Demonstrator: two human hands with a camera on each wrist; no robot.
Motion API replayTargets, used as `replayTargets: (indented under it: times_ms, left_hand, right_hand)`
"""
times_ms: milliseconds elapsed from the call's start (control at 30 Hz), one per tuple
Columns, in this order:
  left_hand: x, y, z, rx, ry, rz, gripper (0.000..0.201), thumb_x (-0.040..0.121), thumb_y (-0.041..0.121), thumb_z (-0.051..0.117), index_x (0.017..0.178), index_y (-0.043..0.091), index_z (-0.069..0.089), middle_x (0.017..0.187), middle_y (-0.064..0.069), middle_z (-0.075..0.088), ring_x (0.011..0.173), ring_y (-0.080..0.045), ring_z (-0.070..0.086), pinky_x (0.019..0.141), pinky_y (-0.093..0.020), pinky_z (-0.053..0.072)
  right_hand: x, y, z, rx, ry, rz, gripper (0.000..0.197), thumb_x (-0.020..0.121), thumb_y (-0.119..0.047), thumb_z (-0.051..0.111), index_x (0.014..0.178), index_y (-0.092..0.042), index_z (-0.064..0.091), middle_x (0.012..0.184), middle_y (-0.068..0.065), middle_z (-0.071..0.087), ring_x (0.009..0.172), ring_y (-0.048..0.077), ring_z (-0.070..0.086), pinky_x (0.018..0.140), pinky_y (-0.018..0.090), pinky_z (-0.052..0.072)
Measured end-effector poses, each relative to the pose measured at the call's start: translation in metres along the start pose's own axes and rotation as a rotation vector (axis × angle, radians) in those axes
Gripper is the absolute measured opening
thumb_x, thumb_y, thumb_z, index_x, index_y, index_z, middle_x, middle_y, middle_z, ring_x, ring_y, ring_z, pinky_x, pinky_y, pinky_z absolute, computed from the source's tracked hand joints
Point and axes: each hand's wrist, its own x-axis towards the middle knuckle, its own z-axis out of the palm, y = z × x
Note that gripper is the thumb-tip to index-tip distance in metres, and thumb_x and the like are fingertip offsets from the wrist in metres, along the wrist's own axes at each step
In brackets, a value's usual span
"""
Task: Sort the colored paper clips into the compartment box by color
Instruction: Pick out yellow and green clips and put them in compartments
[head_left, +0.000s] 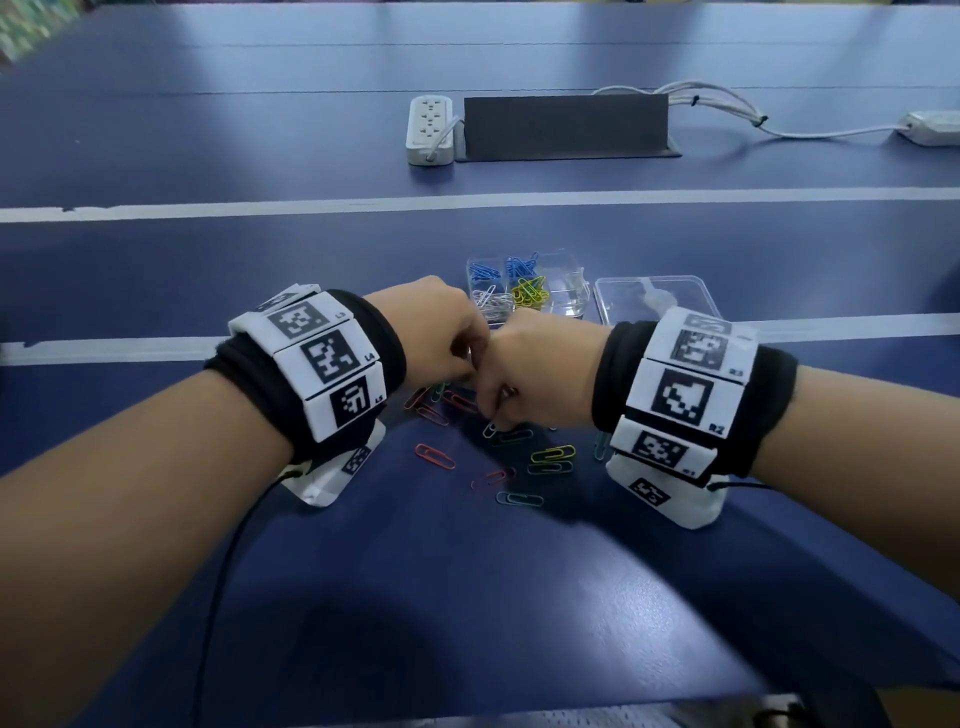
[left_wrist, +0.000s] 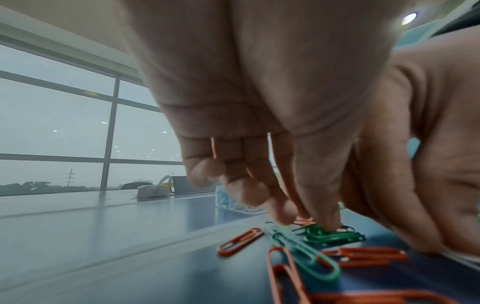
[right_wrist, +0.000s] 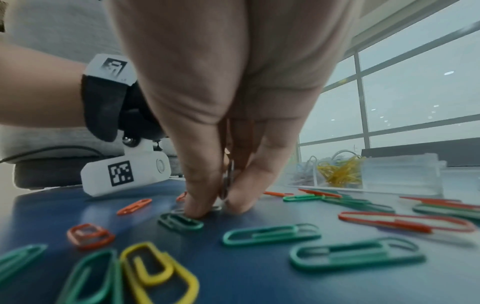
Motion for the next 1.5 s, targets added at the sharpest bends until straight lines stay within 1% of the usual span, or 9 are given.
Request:
replayTargets:
  times_ms: [233, 400, 500, 600, 700, 933, 1133, 1267, 1500]
  left_hand:
    - [-0.015, 0.017, 0.0, 0.054, -0.031, -0.063, 0.034, 0.082, 0.034, 0.058, 0.053, 0.021, 0.044, 0.055, 0.007, 0.045, 0.068, -0.021, 0.05, 0.067, -0.029, 0.046]
    - [-0.017, 0.052, 0.0, 0.067, -0.071, 0.093, 0.02, 0.084, 0.037, 0.06, 0.079, 0.019, 0.068, 0.066, 0.006, 0.056, 0.065, -0.015, 0.048, 0.061, -0.023, 0.038]
    - [-0.009, 0.063, 0.003, 0.038, -0.063, 0.162, 0.021, 0.085, 0.035, 0.06, 0.094, 0.023, 0.074, 0.08, 0.005, 0.064, 0.076, -0.013, 0.048, 0.067, -0.023, 0.038]
    - [-0.005, 0.073, 0.011, 0.082, -0.095, 0.139, 0.023, 0.085, 0.036, 0.06, 0.086, 0.016, 0.071, 0.065, 0.004, 0.055, 0.075, -0.018, 0.049, 0.058, -0.025, 0.036]
    - [-0.007, 0.08, 0.014, 0.128, -0.099, 0.089, 0.026, 0.086, 0.035, 0.059, 0.068, 0.018, 0.052, 0.058, 0.004, 0.037, 0.073, -0.024, 0.046, 0.062, -0.031, 0.04]
    - [-0.008, 0.082, 0.015, 0.052, -0.142, 0.044, 0.019, 0.082, 0.029, 0.057, 0.089, 0.013, 0.066, 0.082, -0.001, 0.058, 0.077, -0.022, 0.056, 0.067, -0.03, 0.049]
    - [-0.013, 0.088, 0.018, 0.058, -0.173, -0.034, 0.007, 0.084, 0.02, 0.056, 0.085, 0.015, 0.053, 0.077, -0.001, 0.047, 0.074, -0.022, 0.048, 0.069, -0.031, 0.048]
    - [-0.012, 0.09, 0.018, 0.084, -0.169, -0.025, 0.034, 0.086, 0.022, 0.055, 0.06, 0.014, 0.035, 0.063, 0.002, 0.032, 0.066, -0.02, 0.042, 0.065, -0.029, 0.042]
    - [-0.01, 0.091, 0.018, 0.113, -0.173, -0.024, 0.024, 0.085, 0.02, 0.057, 0.068, 0.011, 0.043, 0.063, 0.001, 0.036, 0.061, -0.018, 0.043, 0.063, -0.028, 0.042]
  right_hand:
    - [-0.005, 0.011, 0.0, 0.135, -0.057, 0.119, 0.011, 0.075, -0.02, 0.063, 0.075, -0.024, 0.073, 0.063, -0.003, 0.068, 0.057, 0.012, 0.058, 0.063, 0.018, 0.048]
    - [-0.011, 0.032, -0.006, 0.233, -0.056, 0.313, 0.019, 0.072, -0.02, 0.066, 0.055, -0.021, 0.059, 0.052, -0.004, 0.066, 0.043, 0.002, 0.057, 0.054, 0.016, 0.044]
    - [-0.019, 0.043, -0.008, 0.328, -0.013, 0.378, 0.006, 0.075, -0.021, 0.068, 0.074, -0.025, 0.065, 0.072, 0.001, 0.075, 0.051, 0.005, 0.064, 0.067, 0.023, 0.056]
    - [-0.027, 0.053, -0.009, 0.367, 0.064, 0.427, 0.021, 0.079, -0.016, 0.063, 0.092, -0.031, 0.069, 0.08, 0.004, 0.077, 0.057, 0.009, 0.065, 0.077, 0.026, 0.057]
    - [-0.029, 0.056, -0.01, 0.377, 0.121, 0.46, 0.027, 0.077, -0.012, 0.06, 0.09, -0.032, 0.073, 0.079, 0.004, 0.077, 0.06, 0.009, 0.065, 0.082, 0.03, 0.058]
    - [-0.004, 0.048, -0.035, 0.435, 0.268, 0.436, 0.019, 0.079, -0.018, 0.07, 0.095, -0.027, 0.075, 0.065, -0.009, 0.064, 0.064, 0.011, 0.063, 0.077, 0.025, 0.056]
    - [0.035, 0.039, -0.057, 0.382, 0.325, 0.465, 0.019, 0.08, -0.009, 0.066, 0.096, -0.014, 0.075, 0.089, 0.002, 0.074, 0.087, 0.018, 0.072, 0.084, 0.033, 0.058]
    - [0.048, 0.033, -0.061, 0.241, 0.287, 0.469, 0.026, 0.079, -0.012, 0.064, 0.104, -0.009, 0.07, 0.101, 0.01, 0.073, 0.095, 0.024, 0.07, 0.086, 0.038, 0.058]
    - [0.049, 0.03, -0.062, 0.234, 0.236, 0.45, 0.027, 0.081, -0.016, 0.064, 0.105, -0.007, 0.072, 0.105, 0.011, 0.073, 0.098, 0.023, 0.07, 0.089, 0.039, 0.057]
